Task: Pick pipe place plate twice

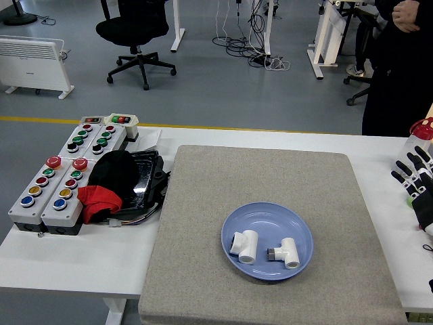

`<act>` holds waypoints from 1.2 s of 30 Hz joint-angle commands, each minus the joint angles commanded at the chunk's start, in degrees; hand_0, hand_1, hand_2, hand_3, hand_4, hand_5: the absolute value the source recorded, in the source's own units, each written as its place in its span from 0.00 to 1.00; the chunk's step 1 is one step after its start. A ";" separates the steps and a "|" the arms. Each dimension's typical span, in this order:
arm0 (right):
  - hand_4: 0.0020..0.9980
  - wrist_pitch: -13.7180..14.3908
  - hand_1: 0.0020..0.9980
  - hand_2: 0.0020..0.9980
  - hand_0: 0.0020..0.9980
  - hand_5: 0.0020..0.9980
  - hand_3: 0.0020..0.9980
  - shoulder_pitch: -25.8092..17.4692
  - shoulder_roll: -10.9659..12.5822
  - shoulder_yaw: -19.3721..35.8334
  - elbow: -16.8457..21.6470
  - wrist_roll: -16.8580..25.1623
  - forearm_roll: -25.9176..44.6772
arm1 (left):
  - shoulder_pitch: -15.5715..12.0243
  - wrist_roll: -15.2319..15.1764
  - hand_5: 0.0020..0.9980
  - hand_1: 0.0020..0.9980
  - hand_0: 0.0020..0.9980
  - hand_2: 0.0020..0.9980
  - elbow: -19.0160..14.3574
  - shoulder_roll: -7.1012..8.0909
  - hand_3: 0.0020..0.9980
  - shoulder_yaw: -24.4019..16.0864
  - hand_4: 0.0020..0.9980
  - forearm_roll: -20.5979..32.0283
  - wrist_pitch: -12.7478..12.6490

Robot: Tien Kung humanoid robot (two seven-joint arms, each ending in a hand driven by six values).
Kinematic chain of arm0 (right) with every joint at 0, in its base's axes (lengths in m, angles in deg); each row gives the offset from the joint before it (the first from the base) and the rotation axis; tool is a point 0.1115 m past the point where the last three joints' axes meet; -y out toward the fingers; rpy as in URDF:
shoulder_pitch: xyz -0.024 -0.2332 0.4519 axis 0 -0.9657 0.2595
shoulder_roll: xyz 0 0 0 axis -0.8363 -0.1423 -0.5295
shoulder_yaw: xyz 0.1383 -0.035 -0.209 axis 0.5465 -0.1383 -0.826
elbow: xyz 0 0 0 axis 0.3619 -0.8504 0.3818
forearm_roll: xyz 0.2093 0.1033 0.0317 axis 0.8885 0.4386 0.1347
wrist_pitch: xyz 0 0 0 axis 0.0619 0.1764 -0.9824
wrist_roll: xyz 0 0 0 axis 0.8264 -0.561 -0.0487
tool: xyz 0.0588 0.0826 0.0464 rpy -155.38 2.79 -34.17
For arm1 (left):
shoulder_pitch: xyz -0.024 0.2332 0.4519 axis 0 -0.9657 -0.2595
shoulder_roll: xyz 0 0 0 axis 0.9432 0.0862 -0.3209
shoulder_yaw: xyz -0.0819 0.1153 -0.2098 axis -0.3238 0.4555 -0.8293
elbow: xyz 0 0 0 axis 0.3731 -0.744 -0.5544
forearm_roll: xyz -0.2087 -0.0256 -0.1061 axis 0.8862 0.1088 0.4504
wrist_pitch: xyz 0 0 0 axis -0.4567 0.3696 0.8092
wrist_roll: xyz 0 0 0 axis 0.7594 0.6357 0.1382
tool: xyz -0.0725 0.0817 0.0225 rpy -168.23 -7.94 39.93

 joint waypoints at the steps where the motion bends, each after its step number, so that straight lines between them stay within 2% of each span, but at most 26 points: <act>1: 0.59 0.03 0.79 0.88 0.80 0.55 0.85 -0.12 -0.04 0.14 -0.01 0.01 1.18 | 0.00 0.00 1.00 0.75 0.71 0.72 0.00 0.00 0.66 -0.01 0.40 -0.02 0.00; 3: 0.59 0.26 0.78 0.85 0.80 0.57 0.85 -0.57 -0.18 0.64 -0.01 0.14 2.07 | -0.01 0.01 1.00 0.75 0.71 0.72 0.00 0.00 0.66 -0.07 0.40 -0.08 0.02; 36: 0.59 -1.13 0.76 0.82 0.79 0.59 0.85 -3.49 -0.43 1.44 -0.08 -0.31 0.80 | -0.89 0.07 1.00 0.75 0.71 0.72 0.00 -0.09 0.66 -0.96 0.40 -1.89 0.18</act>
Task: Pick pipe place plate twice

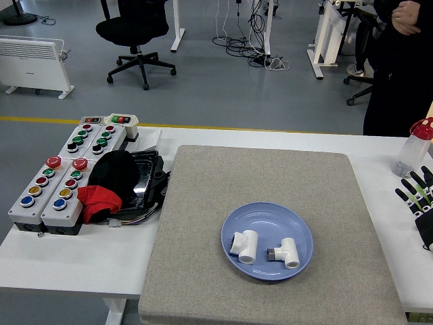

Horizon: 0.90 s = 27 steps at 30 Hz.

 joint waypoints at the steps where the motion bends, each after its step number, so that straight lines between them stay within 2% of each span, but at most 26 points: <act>1: 0.59 0.00 0.76 0.82 0.79 0.59 0.85 0.04 0.01 0.05 0.03 0.02 0.03 | 0.03 -0.04 1.00 0.75 0.71 0.72 0.00 0.02 0.66 0.08 0.40 0.15 0.00; 27: 0.59 0.41 0.76 0.82 0.79 0.60 0.85 0.40 -0.23 0.85 0.39 0.46 0.49 | 0.84 -0.13 1.00 0.75 0.71 0.72 0.00 0.15 0.66 0.37 0.40 0.89 -0.10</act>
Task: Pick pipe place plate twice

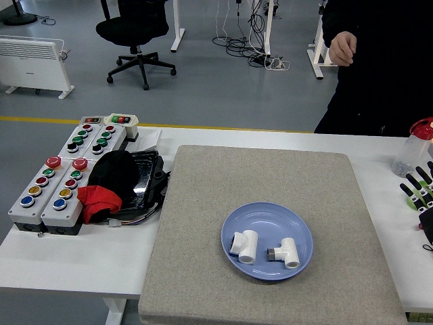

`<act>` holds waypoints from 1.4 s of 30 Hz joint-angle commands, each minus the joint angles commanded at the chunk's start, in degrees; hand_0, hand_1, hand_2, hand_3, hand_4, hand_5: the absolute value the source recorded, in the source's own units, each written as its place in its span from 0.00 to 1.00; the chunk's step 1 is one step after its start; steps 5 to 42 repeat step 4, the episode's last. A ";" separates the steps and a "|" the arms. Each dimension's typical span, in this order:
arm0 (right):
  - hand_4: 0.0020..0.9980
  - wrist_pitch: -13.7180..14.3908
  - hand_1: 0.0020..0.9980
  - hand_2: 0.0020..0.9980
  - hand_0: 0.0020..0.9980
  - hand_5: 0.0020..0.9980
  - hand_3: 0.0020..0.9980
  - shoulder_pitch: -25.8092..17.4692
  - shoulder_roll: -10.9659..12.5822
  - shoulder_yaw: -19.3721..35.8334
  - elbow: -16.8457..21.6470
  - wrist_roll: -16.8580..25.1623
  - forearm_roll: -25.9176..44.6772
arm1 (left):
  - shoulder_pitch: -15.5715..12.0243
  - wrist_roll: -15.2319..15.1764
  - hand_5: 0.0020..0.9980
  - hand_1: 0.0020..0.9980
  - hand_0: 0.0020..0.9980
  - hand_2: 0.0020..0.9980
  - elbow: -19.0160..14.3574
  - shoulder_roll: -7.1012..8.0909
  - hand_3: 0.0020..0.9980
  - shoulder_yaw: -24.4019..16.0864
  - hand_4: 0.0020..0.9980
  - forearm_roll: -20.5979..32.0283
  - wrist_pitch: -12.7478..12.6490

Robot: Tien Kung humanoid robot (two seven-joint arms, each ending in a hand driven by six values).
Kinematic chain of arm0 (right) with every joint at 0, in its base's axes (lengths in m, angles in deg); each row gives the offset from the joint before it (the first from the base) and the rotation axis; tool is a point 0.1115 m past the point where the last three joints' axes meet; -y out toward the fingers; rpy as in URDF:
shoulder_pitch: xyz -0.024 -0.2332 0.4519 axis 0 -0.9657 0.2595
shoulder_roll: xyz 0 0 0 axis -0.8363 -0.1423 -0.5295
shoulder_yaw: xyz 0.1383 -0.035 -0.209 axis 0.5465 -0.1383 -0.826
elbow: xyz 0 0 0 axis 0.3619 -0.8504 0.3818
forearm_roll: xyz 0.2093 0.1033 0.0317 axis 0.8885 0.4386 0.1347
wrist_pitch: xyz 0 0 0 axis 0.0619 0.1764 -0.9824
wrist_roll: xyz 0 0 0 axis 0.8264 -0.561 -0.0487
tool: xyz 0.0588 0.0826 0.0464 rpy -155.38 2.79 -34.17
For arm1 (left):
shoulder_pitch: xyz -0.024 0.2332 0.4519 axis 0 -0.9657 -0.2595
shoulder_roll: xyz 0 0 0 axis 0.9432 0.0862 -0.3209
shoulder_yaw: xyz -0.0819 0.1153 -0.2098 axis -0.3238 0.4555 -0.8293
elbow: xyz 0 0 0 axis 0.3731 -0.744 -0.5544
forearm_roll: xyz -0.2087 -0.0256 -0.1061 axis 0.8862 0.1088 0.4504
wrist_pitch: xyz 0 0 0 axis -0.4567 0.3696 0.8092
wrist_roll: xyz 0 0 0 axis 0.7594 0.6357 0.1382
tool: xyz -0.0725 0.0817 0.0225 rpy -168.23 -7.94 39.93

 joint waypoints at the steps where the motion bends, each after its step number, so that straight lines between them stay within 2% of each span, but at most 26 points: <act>1: 0.59 0.01 0.76 0.82 0.79 0.60 0.85 0.00 0.00 0.03 0.00 0.03 0.03 | 0.00 0.02 1.00 0.75 0.71 0.72 0.00 0.01 0.66 -0.01 0.40 0.00 0.00; 42: 0.59 0.01 0.76 0.82 0.79 0.60 0.85 0.02 -0.02 0.07 -0.02 0.10 0.11 | 0.01 0.06 1.00 0.75 0.71 0.72 0.00 -0.01 0.66 -0.04 0.40 -0.05 -0.02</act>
